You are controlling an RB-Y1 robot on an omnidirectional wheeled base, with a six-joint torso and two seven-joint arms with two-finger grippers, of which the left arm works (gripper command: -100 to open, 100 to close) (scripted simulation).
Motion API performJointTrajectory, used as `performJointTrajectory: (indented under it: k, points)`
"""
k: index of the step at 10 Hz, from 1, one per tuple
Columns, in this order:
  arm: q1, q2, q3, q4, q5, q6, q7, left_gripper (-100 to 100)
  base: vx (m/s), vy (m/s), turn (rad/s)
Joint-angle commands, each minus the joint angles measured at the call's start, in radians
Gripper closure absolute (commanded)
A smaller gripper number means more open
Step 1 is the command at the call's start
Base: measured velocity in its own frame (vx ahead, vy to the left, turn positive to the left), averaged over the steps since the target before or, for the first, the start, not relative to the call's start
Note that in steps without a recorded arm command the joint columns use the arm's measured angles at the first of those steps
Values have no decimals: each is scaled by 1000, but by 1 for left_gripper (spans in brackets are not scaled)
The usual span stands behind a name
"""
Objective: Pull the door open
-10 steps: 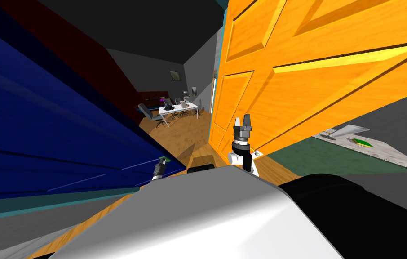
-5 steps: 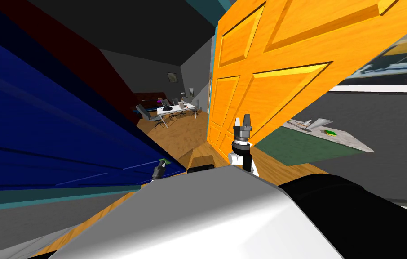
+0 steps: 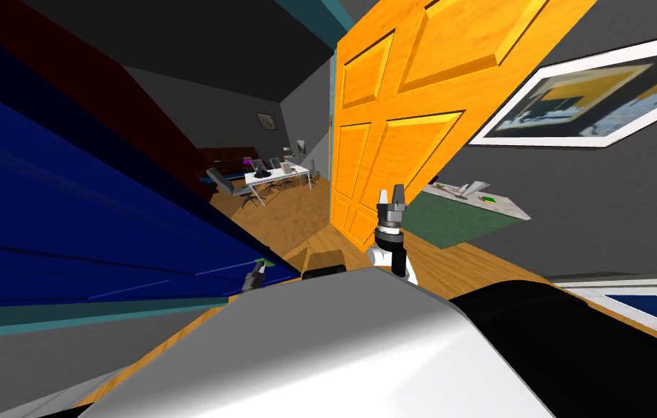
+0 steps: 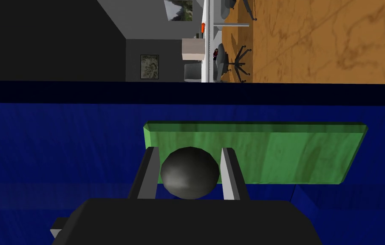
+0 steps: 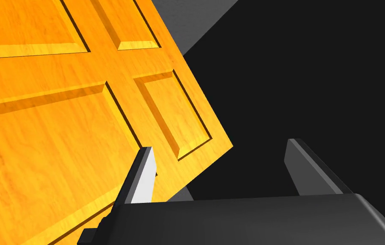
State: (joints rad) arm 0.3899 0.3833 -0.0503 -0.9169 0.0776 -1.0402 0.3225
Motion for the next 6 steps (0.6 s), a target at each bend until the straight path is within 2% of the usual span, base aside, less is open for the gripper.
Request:
performJointTrajectory:
  k: [1,2,3,4,6]
  points:
    - [7,14,-8,18,-4,-33,13,100,-242,40,-151]
    - [10,19,-11,23,-5,-43,17,100,-240,66,-111]
    - [7,14,-11,21,-6,-33,15,100,-105,23,-24]
    - [10,22,-20,37,-9,-53,23,100,-173,67,-151]
    - [9,31,-25,51,-11,-72,30,100,-262,32,-181]
